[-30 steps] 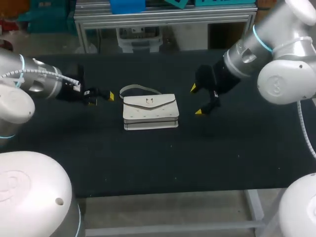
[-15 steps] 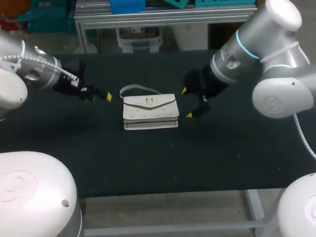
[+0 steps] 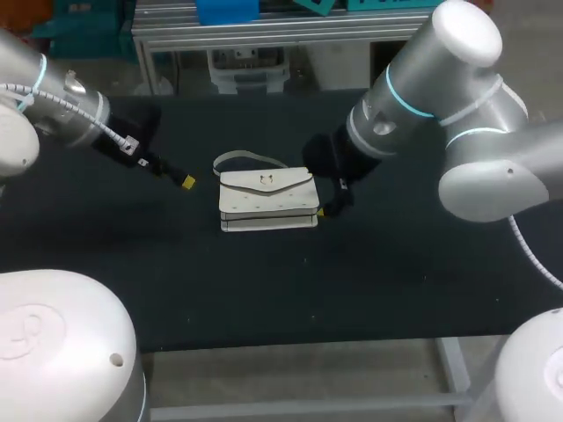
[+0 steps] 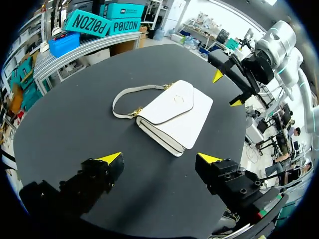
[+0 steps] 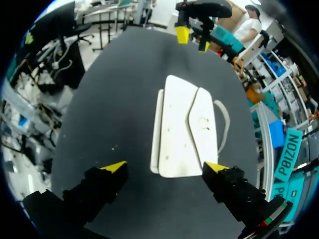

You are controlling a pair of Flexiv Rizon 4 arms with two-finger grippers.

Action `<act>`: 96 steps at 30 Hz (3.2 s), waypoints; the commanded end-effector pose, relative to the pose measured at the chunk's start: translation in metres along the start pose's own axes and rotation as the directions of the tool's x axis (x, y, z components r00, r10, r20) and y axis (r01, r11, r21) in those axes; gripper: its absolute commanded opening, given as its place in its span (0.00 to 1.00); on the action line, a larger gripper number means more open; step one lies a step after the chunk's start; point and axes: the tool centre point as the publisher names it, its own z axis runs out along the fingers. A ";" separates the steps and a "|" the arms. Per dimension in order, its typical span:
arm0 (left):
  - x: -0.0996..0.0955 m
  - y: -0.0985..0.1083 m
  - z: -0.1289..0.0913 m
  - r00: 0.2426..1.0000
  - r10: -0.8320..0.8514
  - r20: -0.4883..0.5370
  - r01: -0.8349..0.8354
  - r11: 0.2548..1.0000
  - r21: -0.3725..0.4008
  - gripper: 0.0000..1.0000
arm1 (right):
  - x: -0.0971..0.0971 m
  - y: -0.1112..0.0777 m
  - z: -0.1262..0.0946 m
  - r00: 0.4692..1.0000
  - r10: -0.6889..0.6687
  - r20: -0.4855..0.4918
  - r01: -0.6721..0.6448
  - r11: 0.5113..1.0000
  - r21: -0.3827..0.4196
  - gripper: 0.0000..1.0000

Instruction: Pick up the bag, open it, inspect its contents, close it, and place it on the opposite side

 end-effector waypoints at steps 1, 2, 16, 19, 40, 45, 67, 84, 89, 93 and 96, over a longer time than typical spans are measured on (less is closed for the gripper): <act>0.006 -0.010 0.006 0.749 0.633 -0.195 -0.659 0.683 -0.317 1.00 | 0.000 0.005 0.008 1.000 -0.002 0.003 0.002 1.000 0.025 1.00; 0.007 -0.012 0.006 0.741 0.641 -0.203 -0.668 0.668 -0.327 1.00 | 0.000 0.005 0.009 1.000 -0.004 0.003 0.004 1.000 0.030 1.00; 0.007 -0.020 0.010 0.727 0.649 -0.224 -0.680 0.635 -0.366 1.00 | 0.001 0.008 0.019 0.994 -0.008 0.107 -0.010 0.985 0.173 1.00; 0.007 -0.020 0.010 0.727 0.649 -0.224 -0.680 0.635 -0.366 1.00 | 0.002 0.008 0.023 0.991 -0.016 0.134 -0.011 0.980 0.197 1.00; 0.000 -0.009 0.030 0.547 0.724 -0.419 -0.837 0.469 -0.282 1.00 | -0.008 0.002 0.044 0.950 -0.069 0.304 -0.036 0.944 0.329 0.71; -0.002 -0.006 0.035 0.542 0.715 -0.442 -0.840 0.458 -0.290 1.00 | -0.013 0.003 0.050 0.949 -0.084 0.304 -0.022 0.943 0.331 0.52; -0.015 -0.008 0.037 0.504 0.745 -0.437 -0.864 0.440 -0.245 1.00 | -0.018 0.003 0.064 0.953 -0.090 0.289 -0.015 0.939 0.344 0.00; 0.012 -0.037 0.039 0.278 0.911 -0.304 -0.959 0.248 -0.135 1.00 | -0.015 0.003 0.067 0.953 -0.094 0.288 -0.014 0.936 0.353 0.00; 0.014 -0.037 0.040 0.262 0.920 -0.290 -0.963 0.233 -0.132 1.00 | -0.015 0.003 0.067 0.953 -0.094 0.288 -0.014 0.936 0.353 0.00; 0.024 -0.042 0.051 0.197 0.961 -0.192 -0.979 0.182 -0.095 1.00 | -0.015 0.003 0.067 0.953 -0.094 0.288 -0.014 0.936 0.353 0.00; 0.027 -0.053 0.063 0.147 0.982 -0.120 -0.989 0.145 -0.021 1.00 | -0.015 0.003 0.067 0.953 -0.094 0.288 -0.014 0.936 0.353 0.00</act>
